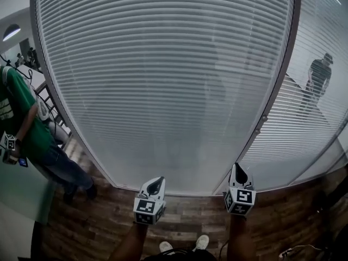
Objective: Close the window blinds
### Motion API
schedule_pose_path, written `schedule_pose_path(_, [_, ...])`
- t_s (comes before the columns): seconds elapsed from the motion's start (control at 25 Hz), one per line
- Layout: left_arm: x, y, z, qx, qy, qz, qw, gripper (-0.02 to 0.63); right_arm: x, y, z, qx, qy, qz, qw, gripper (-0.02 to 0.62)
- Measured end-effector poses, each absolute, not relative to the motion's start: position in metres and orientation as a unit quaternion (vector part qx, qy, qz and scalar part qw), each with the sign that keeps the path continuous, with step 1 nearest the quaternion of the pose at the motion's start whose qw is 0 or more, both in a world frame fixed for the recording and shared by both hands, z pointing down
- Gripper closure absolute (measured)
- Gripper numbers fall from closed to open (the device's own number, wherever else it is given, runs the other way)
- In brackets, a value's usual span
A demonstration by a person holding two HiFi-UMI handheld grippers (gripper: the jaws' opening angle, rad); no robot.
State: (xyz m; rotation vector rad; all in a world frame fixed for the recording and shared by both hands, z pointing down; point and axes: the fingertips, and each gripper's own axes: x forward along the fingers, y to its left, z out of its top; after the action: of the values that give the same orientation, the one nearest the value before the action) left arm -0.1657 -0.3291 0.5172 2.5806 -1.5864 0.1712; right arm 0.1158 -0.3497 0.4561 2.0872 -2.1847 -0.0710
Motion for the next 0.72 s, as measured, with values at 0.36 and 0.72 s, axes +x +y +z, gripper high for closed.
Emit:
schedule_pose_path(0.36, [-0.169,-0.312,0.518,0.852,-0.518,0.044,0.054,0.611,0.082,-0.307,0.490,0.681,-0.730,0.005,0.055,0.592])
schedule_pose_path(0.72, [-0.125,-0.262,0.517,0.855,-0.514,0.050,0.052,0.611,0.089,-0.256,0.500,0.654,-0.753,0.000,0.073,0.592])
